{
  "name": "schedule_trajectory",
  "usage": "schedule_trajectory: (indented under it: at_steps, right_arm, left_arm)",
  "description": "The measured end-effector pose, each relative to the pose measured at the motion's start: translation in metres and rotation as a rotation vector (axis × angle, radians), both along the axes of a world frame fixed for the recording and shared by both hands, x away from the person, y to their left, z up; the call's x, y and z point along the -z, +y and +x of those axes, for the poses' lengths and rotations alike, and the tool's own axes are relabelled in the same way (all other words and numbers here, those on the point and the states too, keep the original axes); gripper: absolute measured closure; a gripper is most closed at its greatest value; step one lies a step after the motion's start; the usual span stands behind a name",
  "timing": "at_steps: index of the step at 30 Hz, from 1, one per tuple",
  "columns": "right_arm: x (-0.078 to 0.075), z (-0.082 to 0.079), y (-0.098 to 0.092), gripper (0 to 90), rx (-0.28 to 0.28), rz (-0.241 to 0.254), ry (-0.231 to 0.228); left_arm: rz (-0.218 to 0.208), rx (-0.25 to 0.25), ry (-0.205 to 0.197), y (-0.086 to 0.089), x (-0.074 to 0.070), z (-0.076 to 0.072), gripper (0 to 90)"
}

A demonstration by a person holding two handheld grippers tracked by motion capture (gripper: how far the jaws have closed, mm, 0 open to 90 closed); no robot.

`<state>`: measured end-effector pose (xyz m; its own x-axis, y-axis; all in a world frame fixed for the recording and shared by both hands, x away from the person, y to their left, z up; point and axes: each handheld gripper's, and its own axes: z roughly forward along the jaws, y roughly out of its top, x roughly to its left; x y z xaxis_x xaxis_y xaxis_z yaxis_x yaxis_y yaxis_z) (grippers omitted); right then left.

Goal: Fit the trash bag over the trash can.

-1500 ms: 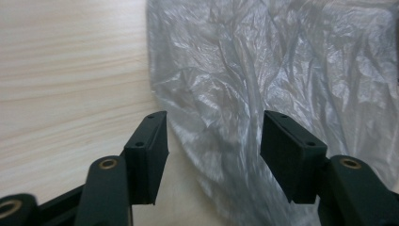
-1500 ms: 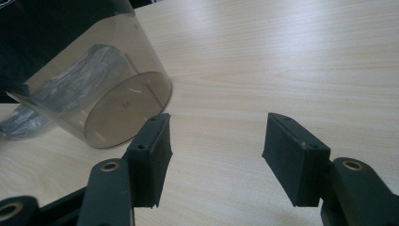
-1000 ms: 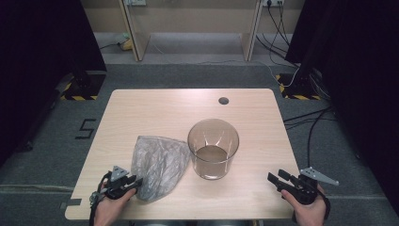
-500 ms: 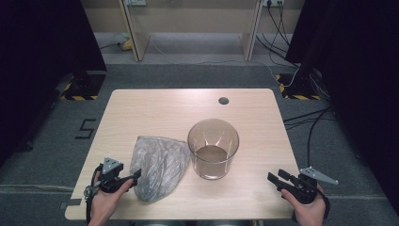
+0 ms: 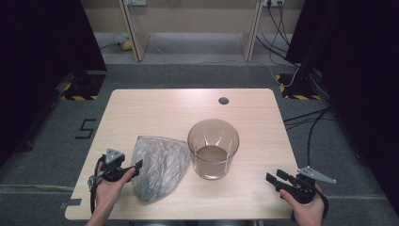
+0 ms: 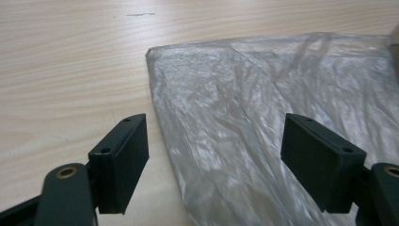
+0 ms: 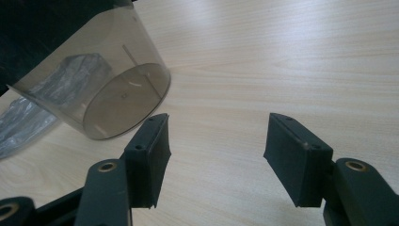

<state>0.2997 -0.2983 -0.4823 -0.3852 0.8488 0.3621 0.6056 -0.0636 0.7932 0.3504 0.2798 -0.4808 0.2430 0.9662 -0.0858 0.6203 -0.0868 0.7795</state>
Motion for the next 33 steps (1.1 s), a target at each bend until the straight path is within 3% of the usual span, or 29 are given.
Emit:
schedule_trajectory:
  at_steps: [2,6,7,10,11,17,18,19,20,23,25,26,27,28,30,33]
  right_arm:
    - [-0.001,-0.001,0.002,40.2,-0.002,-0.003,-0.003]
    - [-0.005,-0.002,0.003,40.2,0.000,-0.004,-0.014]
    - [-0.006,-0.003,0.004,40.2,0.001,-0.004,-0.016]
    - [-0.005,-0.002,0.004,40.2,0.003,-0.003,-0.017]
    - [-0.004,-0.002,0.004,40.2,0.002,-0.003,-0.013]
    - [-0.003,-0.002,0.003,40.2,-0.002,-0.005,-0.014]
    - [-0.003,-0.001,0.003,40.3,-0.003,-0.005,-0.014]
    - [-0.003,-0.002,0.004,40.2,-0.002,-0.006,-0.014]
    - [-0.003,-0.002,0.004,40.2,-0.002,-0.005,-0.014]
    - [-0.003,-0.002,0.003,40.2,0.000,-0.002,-0.011]
    - [-0.003,-0.002,0.003,40.2,0.002,0.000,-0.011]
    - [-0.003,-0.002,0.003,40.2,0.002,0.001,-0.012]
    - [-0.003,-0.002,0.003,40.2,0.003,0.002,-0.012]
    - [-0.003,-0.002,0.003,40.3,0.004,0.003,-0.013]
    - [-0.003,-0.002,0.002,40.3,0.007,0.005,-0.011]
    - [-0.003,-0.001,0.001,40.3,0.008,0.003,-0.014]
  left_arm:
    - [0.027,0.001,0.033,0.001,0.003,0.014,23.7]
    - [0.033,-0.040,0.103,0.007,0.015,0.037,23.9]
    - [0.030,-0.047,0.120,0.007,0.018,0.041,24.6]
    - [0.078,-0.027,0.153,0.004,0.027,0.049,28.2]
    - [0.073,-0.028,0.164,0.004,0.029,0.050,28.7]
    - [0.091,-0.032,0.122,0.001,0.031,0.054,38.3]
    - [0.091,-0.032,0.122,0.001,0.031,0.054,43.9]
    - [0.080,-0.030,0.087,0.000,0.033,0.050,53.2]
    - [0.081,-0.025,0.079,-0.001,0.033,0.048,58.2]
    - [0.070,-0.045,0.068,-0.004,0.034,0.044,81.6]
    - [0.073,-0.043,0.083,-0.006,0.033,0.043,89.4]
    - [0.060,-0.046,0.092,-0.006,0.032,0.043,90.0]
    - [0.002,-0.055,0.090,-0.004,0.030,0.041,90.0]
    - [0.002,-0.055,0.090,-0.004,0.030,0.041,90.0]
    - [-0.077,-0.068,0.029,-0.003,0.018,0.032,90.0]
    - [-0.130,-0.076,-0.061,-0.004,-0.002,0.023,90.0]
